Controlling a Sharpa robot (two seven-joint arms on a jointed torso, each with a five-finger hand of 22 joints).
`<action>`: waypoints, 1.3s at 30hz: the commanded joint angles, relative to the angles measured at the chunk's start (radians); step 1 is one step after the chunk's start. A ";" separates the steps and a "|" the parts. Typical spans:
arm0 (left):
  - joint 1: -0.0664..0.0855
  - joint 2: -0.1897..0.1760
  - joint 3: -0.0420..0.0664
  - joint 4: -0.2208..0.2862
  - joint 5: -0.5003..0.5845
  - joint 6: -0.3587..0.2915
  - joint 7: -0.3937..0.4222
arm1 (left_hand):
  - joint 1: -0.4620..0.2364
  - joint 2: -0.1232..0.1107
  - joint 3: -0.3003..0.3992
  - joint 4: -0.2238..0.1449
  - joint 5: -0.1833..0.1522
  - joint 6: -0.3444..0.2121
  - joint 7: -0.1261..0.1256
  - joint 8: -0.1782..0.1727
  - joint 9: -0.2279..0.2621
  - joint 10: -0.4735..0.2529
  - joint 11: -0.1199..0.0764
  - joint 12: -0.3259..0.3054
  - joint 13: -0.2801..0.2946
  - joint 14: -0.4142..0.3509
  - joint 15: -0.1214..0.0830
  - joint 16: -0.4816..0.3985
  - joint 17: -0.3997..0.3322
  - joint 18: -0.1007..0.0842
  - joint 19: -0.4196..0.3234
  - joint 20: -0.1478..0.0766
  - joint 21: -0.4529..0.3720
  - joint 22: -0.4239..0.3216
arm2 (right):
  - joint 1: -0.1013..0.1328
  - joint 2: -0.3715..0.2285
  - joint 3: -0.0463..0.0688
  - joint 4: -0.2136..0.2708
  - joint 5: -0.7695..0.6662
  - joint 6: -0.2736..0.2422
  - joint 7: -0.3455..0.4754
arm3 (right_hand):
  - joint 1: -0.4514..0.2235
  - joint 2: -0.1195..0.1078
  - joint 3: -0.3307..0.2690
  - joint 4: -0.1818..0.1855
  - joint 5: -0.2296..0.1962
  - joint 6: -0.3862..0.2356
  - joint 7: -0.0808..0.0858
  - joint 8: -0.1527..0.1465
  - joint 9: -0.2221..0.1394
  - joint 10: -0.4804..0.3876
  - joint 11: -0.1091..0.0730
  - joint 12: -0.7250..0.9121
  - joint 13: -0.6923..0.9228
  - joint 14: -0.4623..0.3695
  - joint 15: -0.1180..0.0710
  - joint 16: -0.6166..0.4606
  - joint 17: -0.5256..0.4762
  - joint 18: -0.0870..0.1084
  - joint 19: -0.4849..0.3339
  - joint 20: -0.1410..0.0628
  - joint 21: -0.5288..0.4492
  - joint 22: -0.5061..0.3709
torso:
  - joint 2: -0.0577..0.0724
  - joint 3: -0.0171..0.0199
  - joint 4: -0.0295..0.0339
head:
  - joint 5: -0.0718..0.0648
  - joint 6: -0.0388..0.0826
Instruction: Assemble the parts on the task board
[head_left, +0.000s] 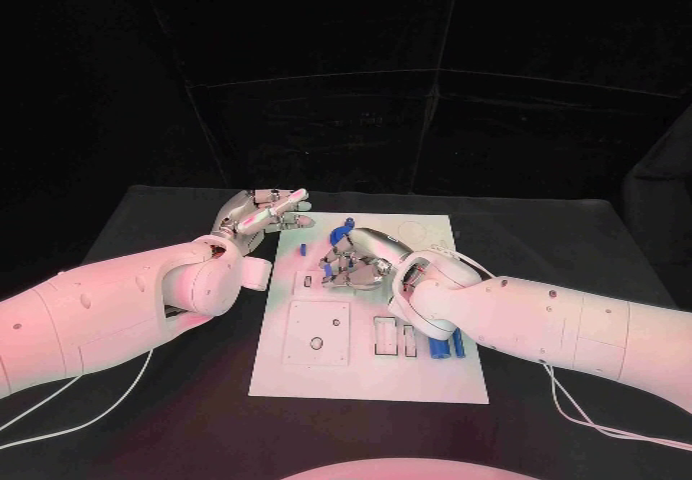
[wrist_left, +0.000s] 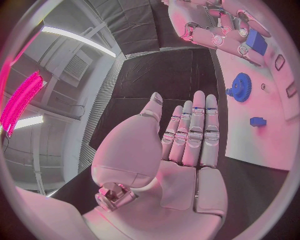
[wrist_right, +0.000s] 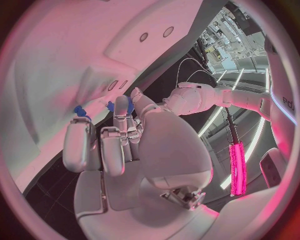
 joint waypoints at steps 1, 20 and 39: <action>0.001 0.002 0.000 0.000 0.000 0.013 0.003 | -0.001 0.013 -0.001 -0.003 0.004 0.007 0.000 -0.007 0.001 0.007 0.001 -0.003 0.001 0.009 0.001 -0.004 0.001 0.007 0.008 0.001 -0.003 -0.001 | 0.000 0.002 0.000 -0.003 0.015 0.013 0.008 | 0.005 -0.003 0.011 0.000 -0.007 -0.004 -0.004 -0.005 0.002 0.019 0.001 -0.092 -0.080 0.073 -0.004 -0.008 0.124 -0.007 0.004 -0.003 0.001 0.000 | 0.001 0.0001 -0.0005 | 0.001 0.000; 0.001 0.005 -0.001 -0.003 0.000 0.014 0.001 | 0.000 0.013 -0.002 -0.004 0.004 0.007 -0.001 -0.007 0.001 0.007 0.000 -0.004 0.000 0.009 0.001 -0.004 0.002 0.007 0.009 0.001 -0.004 -0.001 | -0.005 0.002 0.000 -0.007 -0.011 0.054 -0.057 | 0.000 -0.011 0.024 -0.001 -0.007 0.004 -0.002 -0.004 0.002 0.063 -0.005 -0.188 -0.159 0.072 -0.003 -0.015 0.114 -0.008 0.005 -0.003 0.001 0.001 | 0.001 0.0006 -0.0013 | 0.000 -0.008; 0.000 0.007 -0.003 -0.007 0.000 0.015 -0.001 | 0.000 0.013 -0.002 -0.004 0.004 0.007 -0.001 -0.007 0.001 0.007 0.000 -0.005 0.000 0.009 0.001 -0.005 0.002 0.007 0.010 0.001 -0.004 -0.001 | -0.006 0.001 0.000 -0.007 -0.025 0.084 -0.075 | -0.008 -0.022 0.054 0.000 -0.006 0.010 0.006 -0.004 0.002 0.050 0.007 -0.347 -0.286 0.069 0.007 -0.025 0.099 -0.007 0.002 0.006 -0.002 -0.003 | 0.001 0.0005 -0.0009 | -0.002 -0.011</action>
